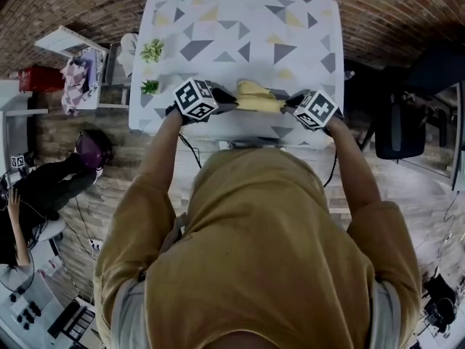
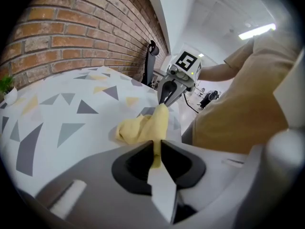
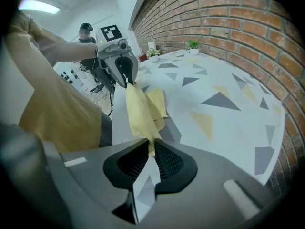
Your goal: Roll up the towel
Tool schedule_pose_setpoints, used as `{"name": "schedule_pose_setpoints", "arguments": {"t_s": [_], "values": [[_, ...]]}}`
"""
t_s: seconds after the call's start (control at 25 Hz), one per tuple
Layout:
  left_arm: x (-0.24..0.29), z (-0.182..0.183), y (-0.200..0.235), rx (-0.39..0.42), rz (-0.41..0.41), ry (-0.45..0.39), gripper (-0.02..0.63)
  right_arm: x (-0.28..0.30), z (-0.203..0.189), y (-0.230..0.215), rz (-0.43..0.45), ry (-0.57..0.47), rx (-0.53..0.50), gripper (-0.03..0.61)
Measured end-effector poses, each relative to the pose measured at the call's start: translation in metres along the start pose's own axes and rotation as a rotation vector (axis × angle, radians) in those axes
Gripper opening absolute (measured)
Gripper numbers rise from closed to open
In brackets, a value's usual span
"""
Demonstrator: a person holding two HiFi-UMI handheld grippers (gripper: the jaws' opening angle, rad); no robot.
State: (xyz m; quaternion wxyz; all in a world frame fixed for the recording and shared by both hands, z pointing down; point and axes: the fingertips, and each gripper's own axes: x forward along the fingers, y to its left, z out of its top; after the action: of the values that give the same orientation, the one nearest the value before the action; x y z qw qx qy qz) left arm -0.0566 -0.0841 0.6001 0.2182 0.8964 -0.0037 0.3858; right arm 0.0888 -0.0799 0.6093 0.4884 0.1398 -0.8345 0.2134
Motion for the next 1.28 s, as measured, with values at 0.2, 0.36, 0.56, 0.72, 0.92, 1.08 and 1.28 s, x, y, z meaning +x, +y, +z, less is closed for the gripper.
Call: {"name": "schedule_pose_setpoints", "arguments": {"t_s": [0.2, 0.36, 0.56, 0.72, 0.92, 1.08, 1.28], "values": [[-0.005, 0.008, 0.011, -0.048, -0.015, -0.023, 0.114, -0.004, 0.008, -0.014, -0.015, -0.060, 0.076, 0.043], [-0.005, 0.014, 0.023, -0.072, -0.022, -0.026, 0.114, -0.002, 0.005, -0.019, -0.026, -0.052, 0.102, 0.043], [-0.002, 0.015, 0.024, -0.096, -0.081, 0.005, 0.114, 0.000, 0.002, -0.026, -0.021, -0.051, 0.160, 0.044], [0.002, 0.018, 0.026, -0.132, -0.131, 0.008, 0.114, 0.001, 0.000, -0.031, 0.029, -0.083, 0.278, 0.044], [-0.001, 0.027, 0.043, -0.167, -0.139, -0.006, 0.112, 0.004, 0.001, -0.038, 0.103, -0.095, 0.380, 0.044], [0.002, 0.028, 0.058, -0.165, -0.102, -0.007, 0.112, 0.008, 0.000, -0.045, 0.071, -0.085, 0.394, 0.044], [0.004, 0.031, 0.069, -0.139, -0.037, -0.035, 0.112, 0.007, 0.003, -0.055, -0.013, -0.090, 0.387, 0.044]]}}
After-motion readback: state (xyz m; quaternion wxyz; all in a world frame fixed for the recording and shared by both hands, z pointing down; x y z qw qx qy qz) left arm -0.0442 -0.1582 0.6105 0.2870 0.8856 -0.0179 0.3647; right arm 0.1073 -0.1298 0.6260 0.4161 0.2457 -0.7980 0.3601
